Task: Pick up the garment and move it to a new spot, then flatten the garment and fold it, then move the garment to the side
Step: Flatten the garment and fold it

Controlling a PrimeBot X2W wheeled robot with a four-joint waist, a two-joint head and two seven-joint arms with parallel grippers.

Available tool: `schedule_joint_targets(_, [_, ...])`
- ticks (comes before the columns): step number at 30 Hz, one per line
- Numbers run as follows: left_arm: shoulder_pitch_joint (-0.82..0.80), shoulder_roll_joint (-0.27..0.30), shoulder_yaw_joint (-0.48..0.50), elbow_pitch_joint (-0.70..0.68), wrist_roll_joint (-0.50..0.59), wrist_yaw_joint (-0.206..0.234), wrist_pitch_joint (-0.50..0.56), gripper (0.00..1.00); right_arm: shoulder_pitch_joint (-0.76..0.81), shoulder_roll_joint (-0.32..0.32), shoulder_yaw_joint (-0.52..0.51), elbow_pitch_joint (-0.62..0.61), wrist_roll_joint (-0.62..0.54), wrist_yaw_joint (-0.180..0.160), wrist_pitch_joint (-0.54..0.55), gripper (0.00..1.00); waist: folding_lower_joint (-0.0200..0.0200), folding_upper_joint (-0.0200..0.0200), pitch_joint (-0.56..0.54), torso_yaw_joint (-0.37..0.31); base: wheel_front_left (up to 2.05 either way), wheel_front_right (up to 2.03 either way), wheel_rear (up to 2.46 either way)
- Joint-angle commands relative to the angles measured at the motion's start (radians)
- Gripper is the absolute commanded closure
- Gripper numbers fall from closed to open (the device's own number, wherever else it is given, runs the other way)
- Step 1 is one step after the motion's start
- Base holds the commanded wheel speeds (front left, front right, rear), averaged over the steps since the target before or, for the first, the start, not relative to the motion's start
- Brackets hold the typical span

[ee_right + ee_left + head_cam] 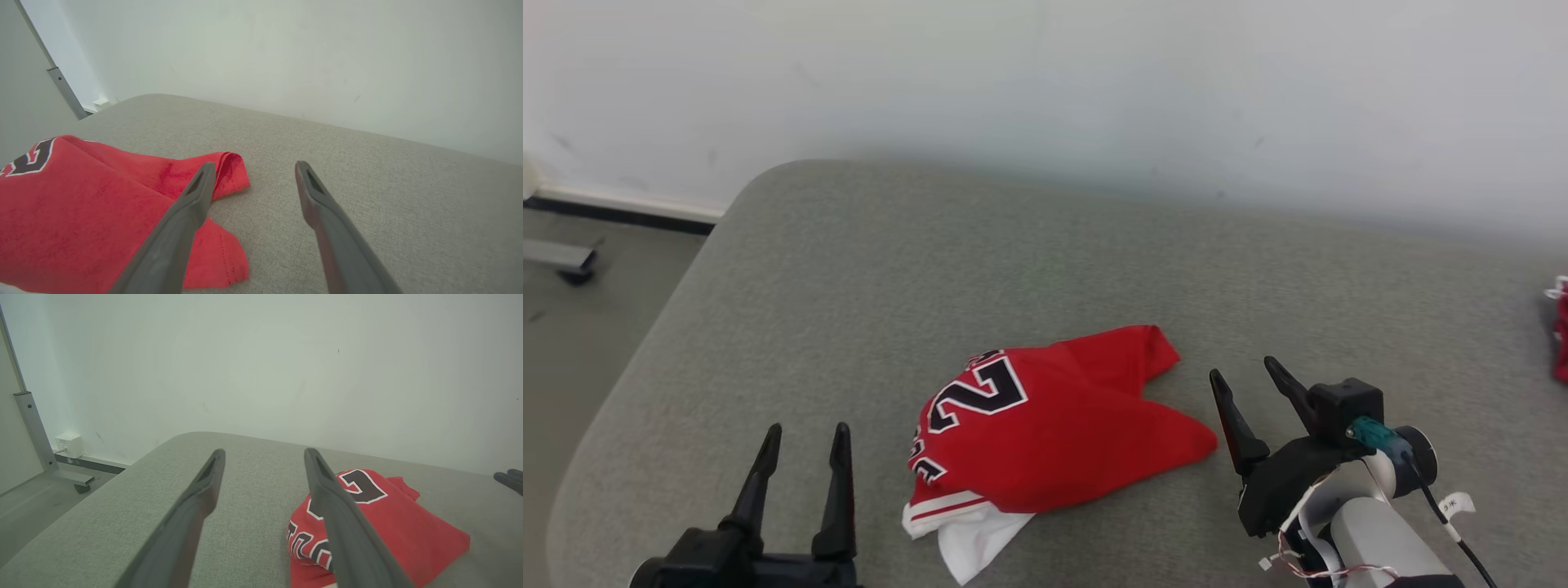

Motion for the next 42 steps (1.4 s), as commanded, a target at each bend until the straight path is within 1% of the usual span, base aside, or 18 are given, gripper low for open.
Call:
schedule_joint_targets(1, [-0.02,-0.01,-0.006,0.006,0.016,-0.006,-0.003,0.0,-0.024,-0.012,0.007,0.044,0.01,-0.002,0.011,0.0,0.0,-0.0001,0.042,0.072,0.0,0.0,0.0])
schedule_joint_targets(5, [-0.042,-0.025,-0.015,0.021,0.018,-0.016,-0.003,0.0,-0.065,-0.02,0.029,0.17,0.033,-0.002,0.023,0.0,0.0,-0.0001,0.056,0.107,0.0,0.0,0.0])
schedule_joint_targets(9, [-0.056,-0.036,-0.015,0.031,0.023,-0.024,-0.003,0.0,-0.083,-0.02,0.052,0.269,0.06,-0.002,0.024,0.0,0.0,-0.0001,0.066,0.123,0.0,0.0,0.0])
schedule_joint_targets(10, [-0.056,-0.036,-0.015,0.031,0.023,-0.024,-0.003,0.0,-0.083,-0.02,0.052,0.269,0.06,-0.002,0.024,0.0,0.0,-0.0001,0.066,0.123,0.0,0.0,0.0])
schedule_joint_targets(14, [-0.066,-0.043,-0.009,0.037,0.025,-0.032,-0.003,0.0,-0.094,-0.011,0.087,0.337,0.086,-0.002,0.02,0.0,0.0,-0.0001,0.073,0.129,0.0,0.0,0.0])
schedule_joint_targets(15, [-0.066,-0.045,-0.006,0.038,0.026,-0.033,-0.003,0.0,-0.096,-0.005,0.097,0.353,0.097,-0.002,0.024,0.18,0.0,-0.0001,0.074,0.129,0.0,0.0,0.0])
schedule_joint_targets(16, [-0.065,-0.046,-0.004,0.04,0.028,-0.034,-0.003,0.0,-0.099,-0.001,0.109,0.365,0.107,-0.002,0.026,0.83,0.0,-0.0001,0.074,0.128,0.0,0.0,0.0])
schedule_joint_targets(17, [-0.063,-0.047,0.0,0.041,0.03,-0.035,-0.003,0.0,-0.099,0.003,0.12,0.374,0.119,-0.002,0.025,1.0,0.0,-0.0001,0.073,0.125,0.0,0.0,0.0])
schedule_joint_targets(19, [-0.055,-0.048,0.005,0.047,0.035,-0.033,-0.003,0.0,-0.11,0.003,0.134,0.38,0.137,-0.002,0.003,1.0,0.0,-0.0001,0.068,0.117,0.0,0.0,0.0])
schedule_joint_targets(23, [-0.034,-0.05,0.021,0.053,0.043,-0.036,-0.003,0.0,-0.14,-0.028,0.143,0.377,0.163,-0.002,-0.052,1.0,0.0,-0.0001,0.044,0.085,0.0,0.0,0.0])
schedule_joint_targets(28, [-0.006,-0.052,0.036,0.059,0.05,-0.038,-0.003,0.0,-0.136,-0.088,0.124,0.34,0.193,-0.002,-0.091,1.0,0.0,-0.0001,0.009,0.03,0.0,0.0,0.0])
schedule_joint_targets(34, [0.027,-0.057,0.05,0.063,0.056,-0.04,-0.003,0.0,-0.067,-0.186,0.057,0.239,0.21,-0.002,-0.1,1.0,0.0,-0.0001,-0.025,-0.045,0.0,0.0,0.0])
schedule_joint_targets(38, [0.043,-0.061,0.054,0.058,0.06,-0.04,-0.003,0.0,0.015,-0.254,-0.014,0.153,0.208,-0.002,-0.1,1.0,0.0,-0.0001,-0.033,-0.085,0.0,0.0,0.0])
schedule_joint_targets(42, [0.048,-0.064,0.061,0.054,0.063,-0.038,-0.003,0.0,0.099,-0.307,-0.097,0.065,0.191,-0.002,-0.091,1.0,0.0,-0.0001,-0.033,-0.116,0.0,0.0,0.0])
